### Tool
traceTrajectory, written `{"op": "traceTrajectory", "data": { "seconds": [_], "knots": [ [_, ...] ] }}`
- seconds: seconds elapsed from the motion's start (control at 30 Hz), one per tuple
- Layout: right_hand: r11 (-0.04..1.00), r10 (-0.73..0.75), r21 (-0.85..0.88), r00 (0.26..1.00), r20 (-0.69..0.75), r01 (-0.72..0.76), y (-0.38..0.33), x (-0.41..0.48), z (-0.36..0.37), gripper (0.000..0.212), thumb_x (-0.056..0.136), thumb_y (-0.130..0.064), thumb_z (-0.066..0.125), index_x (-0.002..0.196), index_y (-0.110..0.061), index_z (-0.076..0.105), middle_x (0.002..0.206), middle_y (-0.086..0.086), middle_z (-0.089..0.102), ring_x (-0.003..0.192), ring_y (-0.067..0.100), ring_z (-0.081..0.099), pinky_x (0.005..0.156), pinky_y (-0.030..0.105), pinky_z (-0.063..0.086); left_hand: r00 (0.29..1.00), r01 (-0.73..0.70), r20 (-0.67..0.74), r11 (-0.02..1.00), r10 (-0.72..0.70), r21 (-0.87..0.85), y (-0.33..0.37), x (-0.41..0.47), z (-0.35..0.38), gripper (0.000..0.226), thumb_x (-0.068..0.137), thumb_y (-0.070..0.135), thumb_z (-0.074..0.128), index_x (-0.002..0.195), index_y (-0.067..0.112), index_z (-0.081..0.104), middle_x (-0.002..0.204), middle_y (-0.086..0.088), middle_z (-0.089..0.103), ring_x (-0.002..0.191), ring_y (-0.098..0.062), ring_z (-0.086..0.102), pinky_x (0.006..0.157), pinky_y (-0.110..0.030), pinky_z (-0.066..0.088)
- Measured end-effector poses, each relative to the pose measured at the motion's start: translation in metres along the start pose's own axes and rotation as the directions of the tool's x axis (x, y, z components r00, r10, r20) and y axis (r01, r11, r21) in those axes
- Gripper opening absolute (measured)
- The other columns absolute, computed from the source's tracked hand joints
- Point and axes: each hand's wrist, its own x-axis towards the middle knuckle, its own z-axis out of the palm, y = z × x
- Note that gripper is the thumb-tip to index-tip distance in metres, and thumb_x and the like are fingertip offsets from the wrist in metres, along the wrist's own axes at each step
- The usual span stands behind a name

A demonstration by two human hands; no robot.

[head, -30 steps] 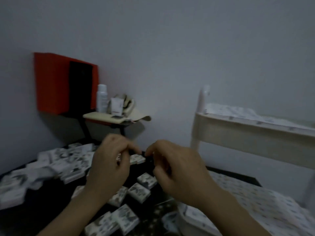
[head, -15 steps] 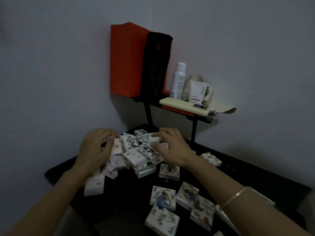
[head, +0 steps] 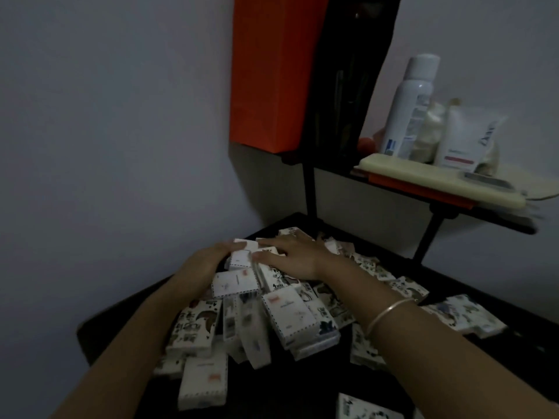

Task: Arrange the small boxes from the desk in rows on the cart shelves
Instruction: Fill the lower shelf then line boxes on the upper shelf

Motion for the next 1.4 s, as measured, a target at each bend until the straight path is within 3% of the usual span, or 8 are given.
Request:
{"op": "traceTrajectory", "data": {
  "seconds": [0.17, 0.43, 0.63, 0.87, 1.0, 1.13, 1.3, 1.4],
  "knots": [
    [0.999, 0.026, -0.025, 0.999, 0.020, -0.025, 0.006, -0.030, 0.000, 0.086, 0.064, -0.096, 0.026, 0.142, -0.058, 0.025, 0.160, -0.011, 0.017, 0.149, 0.022, 0.000, 0.117, 0.056, 0.007, 0.999, -0.041, -0.025, 0.995, 0.043, 0.091, 0.000, -0.016, 0.013, 0.025, 0.089, 0.038, 0.060, 0.094, 0.018, 0.076, 0.103, 0.000, 0.073, 0.098, -0.023, 0.068, 0.095, -0.041, 0.050],
    [0.999, 0.040, 0.007, 0.999, -0.012, -0.040, 0.031, -0.108, 0.007, 0.080, 0.073, -0.090, 0.026, 0.145, -0.055, 0.021, 0.161, -0.013, 0.012, 0.149, 0.018, -0.009, 0.119, 0.050, 0.003, 0.993, -0.106, -0.030, 0.970, 0.115, 0.217, -0.006, -0.060, 0.048, 0.025, 0.093, 0.049, 0.049, 0.093, 0.050, 0.074, 0.108, 0.031, 0.056, 0.111, -0.007, 0.054, 0.100, -0.028, 0.039],
    [0.988, 0.078, 0.136, 0.996, -0.038, -0.072, 0.041, -0.161, 0.004, 0.069, 0.085, -0.073, 0.043, 0.146, -0.044, 0.032, 0.161, -0.014, 0.006, 0.147, 0.012, -0.015, 0.119, 0.041, -0.002, 0.994, -0.106, 0.027, 0.955, 0.103, 0.277, -0.004, -0.084, 0.073, 0.032, 0.080, 0.064, 0.044, 0.098, 0.057, 0.069, 0.116, 0.024, 0.065, 0.109, -0.009, 0.061, 0.104, -0.039, 0.045],
    [0.995, 0.040, 0.093, 0.988, -0.146, -0.026, 0.046, -0.193, -0.003, 0.044, 0.092, -0.055, 0.052, 0.131, -0.036, 0.057, 0.149, -0.007, 0.041, 0.143, 0.015, 0.020, 0.117, 0.037, 0.020, 0.969, -0.240, 0.006, 0.933, 0.247, 0.268, 0.011, -0.107, 0.081, 0.027, 0.101, 0.031, 0.047, 0.112, 0.033, 0.071, 0.120, 0.013, 0.064, 0.113, -0.005, 0.055, 0.088, -0.016, 0.038],
    [0.985, 0.065, 0.172, 0.938, -0.340, -0.006, 0.042, -0.189, -0.005, 0.027, 0.094, -0.044, 0.050, 0.107, -0.032, 0.070, 0.117, -0.007, 0.065, 0.111, 0.013, 0.056, 0.090, 0.034, 0.049, 0.928, -0.307, -0.084, 0.873, 0.363, 0.378, 0.024, -0.120, 0.065, 0.023, 0.100, 0.025, 0.048, 0.105, 0.031, 0.070, 0.112, 0.012, 0.066, 0.108, -0.005, 0.056, 0.079, -0.006, 0.035],
    [0.998, 0.058, 0.041, 0.893, -0.446, -0.045, 0.034, -0.189, -0.010, 0.020, 0.095, -0.020, 0.051, 0.103, -0.026, 0.069, 0.110, -0.004, 0.066, 0.098, 0.014, 0.057, 0.072, 0.023, 0.040, 0.972, -0.192, 0.012, 0.765, 0.235, 0.614, 0.028, -0.137, 0.053, 0.010, 0.092, 0.041, 0.059, 0.096, 0.038, 0.068, 0.100, 0.017, 0.068, 0.098, -0.005, 0.062, 0.082, -0.020, 0.047],
    [0.999, -0.040, -0.005, 0.906, -0.421, 0.042, 0.009, -0.226, -0.013, 0.027, 0.094, -0.011, 0.048, 0.101, -0.029, 0.066, 0.105, -0.007, 0.063, 0.090, 0.014, 0.058, 0.075, 0.035, 0.051, 0.989, -0.144, 0.113, 0.547, 0.091, 0.824, 0.024, -0.145, 0.058, 0.067, 0.067, 0.070, 0.058, 0.123, 0.033, 0.062, 0.119, 0.007, 0.061, 0.114, -0.016, 0.055, 0.097, -0.035, 0.046],
    [0.995, -0.101, -0.021, 0.945, -0.312, 0.099, 0.002, -0.259, -0.018, 0.032, 0.095, -0.007, 0.048, 0.102, -0.033, 0.065, 0.105, -0.010, 0.062, 0.090, 0.010, 0.058, 0.081, 0.037, 0.051, 0.980, -0.192, 0.127, 0.589, 0.150, 0.785, 0.021, -0.146, 0.061, 0.051, 0.066, 0.064, 0.069, 0.109, 0.038, 0.064, 0.112, 0.009, 0.062, 0.111, -0.016, 0.055, 0.094, -0.036, 0.049]
  ]
}}
